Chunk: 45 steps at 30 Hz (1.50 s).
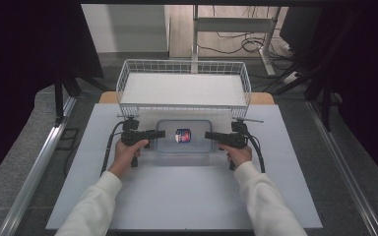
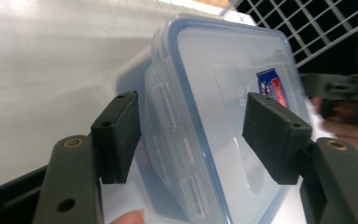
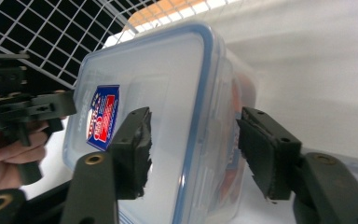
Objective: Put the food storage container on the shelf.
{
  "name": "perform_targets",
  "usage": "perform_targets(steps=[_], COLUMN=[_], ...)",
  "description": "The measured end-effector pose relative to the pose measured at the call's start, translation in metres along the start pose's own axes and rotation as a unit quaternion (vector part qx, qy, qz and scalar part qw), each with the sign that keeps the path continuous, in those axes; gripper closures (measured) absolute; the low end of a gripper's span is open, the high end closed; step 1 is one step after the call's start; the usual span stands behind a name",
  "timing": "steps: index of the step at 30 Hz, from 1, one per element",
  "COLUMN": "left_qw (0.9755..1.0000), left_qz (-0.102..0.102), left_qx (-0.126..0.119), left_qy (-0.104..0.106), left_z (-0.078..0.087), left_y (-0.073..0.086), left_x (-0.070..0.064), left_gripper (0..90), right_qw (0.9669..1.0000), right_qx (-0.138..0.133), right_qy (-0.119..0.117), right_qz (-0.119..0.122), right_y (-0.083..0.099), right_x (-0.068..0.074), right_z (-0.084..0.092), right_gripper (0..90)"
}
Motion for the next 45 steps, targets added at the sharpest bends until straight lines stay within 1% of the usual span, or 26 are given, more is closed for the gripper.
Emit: perform_targets(steps=[1, 2, 3, 4, 5, 6, 9, 12, 13, 14, 15, 17, 18, 19, 24, 25, 26, 27, 28, 29, 31, 33, 34, 36, 39, 45], left_qw=[1.0000, 0.9992, 0.9992, 0.9978, 0.9978, 0.9973, 0.9958, 0.9937, 0.9933, 0.9917, 0.9917, 0.9899, 0.9891, 0.9891, 0.9866, 0.9866, 0.9853, 0.9853, 0.9852, 0.9857, 0.9855, 0.9851, 0.9835, 0.9832, 0.9830, 0.9840], left_qz=[0.000, -0.036, -0.036, -0.060, -0.060, -0.068, -0.087, -0.109, -0.113, -0.125, -0.125, -0.135, -0.138, -0.138, -0.145, -0.145, -0.149, -0.149, -0.149, -0.145, -0.145, -0.146, -0.151, -0.151, -0.152, -0.149], left_qx=[0.000, -0.002, -0.002, 0.000, 0.000, 0.003, 0.006, 0.015, 0.021, 0.030, 0.030, 0.042, 0.052, 0.052, 0.074, 0.074, 0.081, 0.081, 0.082, 0.083, 0.087, 0.089, 0.097, 0.100, 0.099, 0.093], left_qy=[0.000, -0.020, -0.020, -0.029, -0.029, -0.028, -0.027, -0.019, -0.013, -0.007, -0.007, -0.007, -0.003, -0.003, -0.011, -0.011, -0.019, -0.019, -0.021, -0.020, -0.017, -0.019, -0.022, -0.025, -0.029, -0.032], left_z=[0.000, 0.007, 0.007, 0.014, 0.014, 0.023, 0.032, 0.045, 0.049, 0.056, 0.056, 0.062, 0.069, 0.069, 0.085, 0.085, 0.088, 0.088, 0.089, 0.089, 0.092, 0.092, 0.093, 0.093, 0.094, 0.094], left_y=[0.000, 0.000, 0.000, 0.001, 0.001, 0.004, 0.008, 0.020, 0.025, 0.037, 0.037, 0.049, 0.060, 0.060, 0.092, 0.092, 0.098, 0.098, 0.100, 0.102, 0.107, 0.108, 0.112, 0.114, 0.115, 0.115], left_x=[0.000, -0.005, -0.005, -0.011, -0.011, -0.019, -0.028, -0.044, -0.049, -0.059, -0.059, -0.066, -0.072, -0.072, -0.084, -0.084, -0.087, -0.087, -0.088, -0.090, -0.093, -0.094, -0.094, -0.094, -0.094, -0.092], left_gripper=[36.5, 35.3, 34.3, 33.1, 32.0, 31.5, 30.8, 30.1, 30.1, 28.6, 28.3, 27.5, 27.0, 26.9, 26.8, 26.8, 26.8, 26.8, 26.8, 26.8, 26.7, 26.7, 26.7, 26.6, 26.5, 26.8], right_qw=[1.0000, 0.9992, 0.9992, 0.9971, 0.9971, 0.9938, 0.9859, 0.9739, 0.9739, 0.9667, 0.9639, 0.9624, 0.9593, 0.9593, 0.9464, 0.9464, 0.9426, 0.9426, 0.9398, 0.9398, 0.9359, 0.9348, 0.9337, 0.9335, 0.9334, 0.9302], right_qx=[0.000, -0.011, -0.011, -0.015, -0.015, -0.016, -0.014, 0.003, 0.003, 0.013, 0.015, 0.018, 0.023, 0.023, 0.061, 0.061, 0.074, 0.074, 0.086, 0.086, 0.097, 0.100, 0.105, 0.108, 0.113, 0.116], right_qy=[0.000, 0.019, 0.019, 0.030, 0.030, 0.040, 0.051, 0.060, 0.060, 0.058, 0.054, 0.049, 0.042, 0.042, 0.035, 0.035, 0.036, 0.036, 0.039, 0.039, 0.045, 0.047, 0.050, 0.052, 0.056, 0.069], right_qz=[0.000, 0.034, 0.034, 0.069, 0.069, 0.103, 0.159, 0.219, 0.219, 0.249, 0.260, 0.267, 0.278, 0.278, 0.315, 0.315, 0.324, 0.324, 0.328, 0.328, 0.335, 0.337, 0.339, 0.338, 0.336, 0.341], right_y=[0.000, 0.000, 0.000, 0.001, 0.001, 0.003, 0.011, 0.027, 0.027, 0.040, 0.046, 0.052, 0.063, 0.063, 0.088, 0.088, 0.094, 0.094, 0.099, 0.099, 0.104, 0.105, 0.105, 0.105, 0.104, 0.102], right_x=[0.000, 0.003, 0.003, 0.006, 0.006, 0.010, 0.021, 0.033, 0.033, 0.041, 0.044, 0.047, 0.051, 0.051, 0.056, 0.056, 0.058, 0.058, 0.059, 0.059, 0.061, 0.061, 0.063, 0.065, 0.068, 0.068], right_z=[0.000, 0.006, 0.006, 0.014, 0.014, 0.023, 0.036, 0.046, 0.046, 0.052, 0.055, 0.057, 0.061, 0.061, 0.059, 0.059, 0.053, 0.053, 0.045, 0.045, 0.030, 0.025, 0.014, 0.003, -0.014, -0.036], right_gripper=[42.9, 42.6, 42.6, 42.4, 42.4, 42.4, 44.1, 48.3, 48.3, 51.3, 53.7, 56.0, 62.9, 62.9, 85.2, 85.2, 88.6, 88.6, 88.8, 88.8, 88.8, 88.9, 88.9, 88.9, 88.9, 88.9])
Point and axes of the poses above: each handheld gripper's, and its own axes: z roughly backward along the jaws, y roughly out of its underside, x roughly to its left, the point moved 7 cm from there along -z, roughly forward along the jaws, and after that the axes turned 7 degrees about -z, right-handed, at the moved point
